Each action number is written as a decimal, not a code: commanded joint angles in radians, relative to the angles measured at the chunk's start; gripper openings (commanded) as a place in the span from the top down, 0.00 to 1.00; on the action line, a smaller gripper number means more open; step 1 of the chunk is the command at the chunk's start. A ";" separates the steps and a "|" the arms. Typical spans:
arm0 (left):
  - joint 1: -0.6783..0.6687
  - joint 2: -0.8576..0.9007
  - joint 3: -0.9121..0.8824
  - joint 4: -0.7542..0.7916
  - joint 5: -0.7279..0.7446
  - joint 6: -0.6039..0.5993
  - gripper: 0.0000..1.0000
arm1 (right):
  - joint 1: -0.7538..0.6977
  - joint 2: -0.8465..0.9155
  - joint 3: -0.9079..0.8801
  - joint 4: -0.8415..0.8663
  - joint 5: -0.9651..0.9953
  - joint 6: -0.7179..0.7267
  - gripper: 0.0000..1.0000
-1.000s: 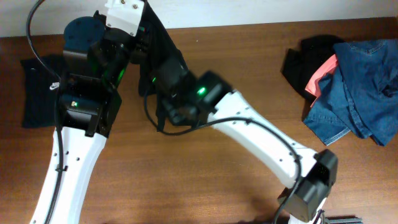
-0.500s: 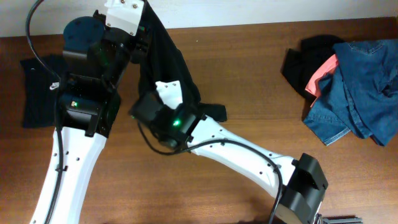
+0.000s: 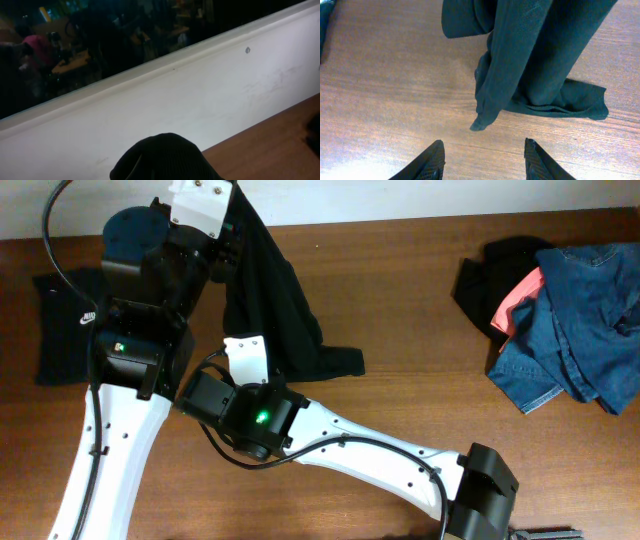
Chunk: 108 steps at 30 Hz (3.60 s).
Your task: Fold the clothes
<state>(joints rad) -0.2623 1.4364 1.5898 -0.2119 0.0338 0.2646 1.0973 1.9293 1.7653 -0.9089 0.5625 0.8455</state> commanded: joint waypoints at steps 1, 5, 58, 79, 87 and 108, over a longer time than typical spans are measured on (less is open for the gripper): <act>0.003 -0.011 0.036 0.014 -0.004 -0.017 0.99 | -0.005 -0.003 -0.057 0.035 0.039 0.049 0.54; 0.003 -0.011 0.036 0.014 -0.004 -0.017 0.99 | -0.005 -0.003 -0.149 0.150 0.042 0.054 0.44; 0.003 -0.012 0.036 0.010 -0.004 -0.017 0.99 | -0.062 0.059 -0.292 0.446 0.051 0.053 0.75; 0.003 -0.012 0.036 0.010 -0.004 -0.017 0.99 | -0.104 0.087 -0.292 0.520 -0.006 0.053 0.60; 0.003 -0.012 0.036 0.010 -0.004 -0.017 0.99 | -0.104 0.100 -0.292 0.526 -0.012 0.003 0.88; 0.003 -0.012 0.036 -0.033 -0.060 -0.017 0.99 | -0.134 -0.355 -0.291 0.197 -0.054 -0.188 0.96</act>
<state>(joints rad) -0.2623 1.4364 1.5902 -0.2489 -0.0113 0.2646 0.9913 1.6814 1.4731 -0.6807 0.5030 0.7235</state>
